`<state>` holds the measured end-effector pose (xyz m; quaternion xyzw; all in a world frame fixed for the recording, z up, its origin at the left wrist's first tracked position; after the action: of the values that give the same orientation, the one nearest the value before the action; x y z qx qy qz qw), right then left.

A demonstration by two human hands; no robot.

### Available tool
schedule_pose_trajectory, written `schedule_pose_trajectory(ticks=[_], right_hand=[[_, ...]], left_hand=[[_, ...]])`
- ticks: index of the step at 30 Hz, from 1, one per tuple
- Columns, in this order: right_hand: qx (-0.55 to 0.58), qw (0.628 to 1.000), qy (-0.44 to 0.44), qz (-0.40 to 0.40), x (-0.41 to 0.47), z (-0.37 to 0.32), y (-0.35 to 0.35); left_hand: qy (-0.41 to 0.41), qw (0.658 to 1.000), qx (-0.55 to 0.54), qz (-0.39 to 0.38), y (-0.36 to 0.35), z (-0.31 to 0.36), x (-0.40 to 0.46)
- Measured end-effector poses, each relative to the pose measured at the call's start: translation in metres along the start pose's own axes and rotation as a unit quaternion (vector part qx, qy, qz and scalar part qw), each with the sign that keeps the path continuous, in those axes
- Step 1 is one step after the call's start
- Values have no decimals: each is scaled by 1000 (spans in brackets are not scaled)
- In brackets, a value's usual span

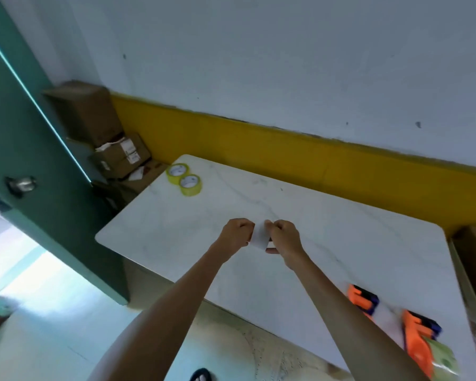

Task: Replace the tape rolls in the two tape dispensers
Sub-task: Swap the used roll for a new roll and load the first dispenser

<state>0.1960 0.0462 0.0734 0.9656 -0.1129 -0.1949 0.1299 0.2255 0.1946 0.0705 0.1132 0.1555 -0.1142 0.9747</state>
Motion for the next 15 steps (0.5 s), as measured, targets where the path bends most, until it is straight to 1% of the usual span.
schedule_pose_trajectory(ticks=[4,8,11,15], right_hand=[[7,1000,9,3,16,-32,-65],[14,1000,8,2,25,-54,-116],[18,1000,2,1,33,-61,-142],[12,1000,-1,8,56,-68,-161]], left_hand=[[-9,1000,-22,1,68,6,17],[-46,999,11,-11,120,11,25],[-50,999,8,-11,146,2,40],[-45,999,4,-13,164,-3,67]])
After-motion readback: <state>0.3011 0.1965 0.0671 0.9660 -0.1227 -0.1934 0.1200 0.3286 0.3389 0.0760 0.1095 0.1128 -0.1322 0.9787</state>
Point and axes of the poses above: each hand's wrist, its own x-axis towards the middle knuckle, its own y-axis out of the back of the hand, z = x × y, the point moved 9 cm from there along x, towards the middle knuckle, and after that the axes turned 2 degrees about -x, right-handed, at the moved point
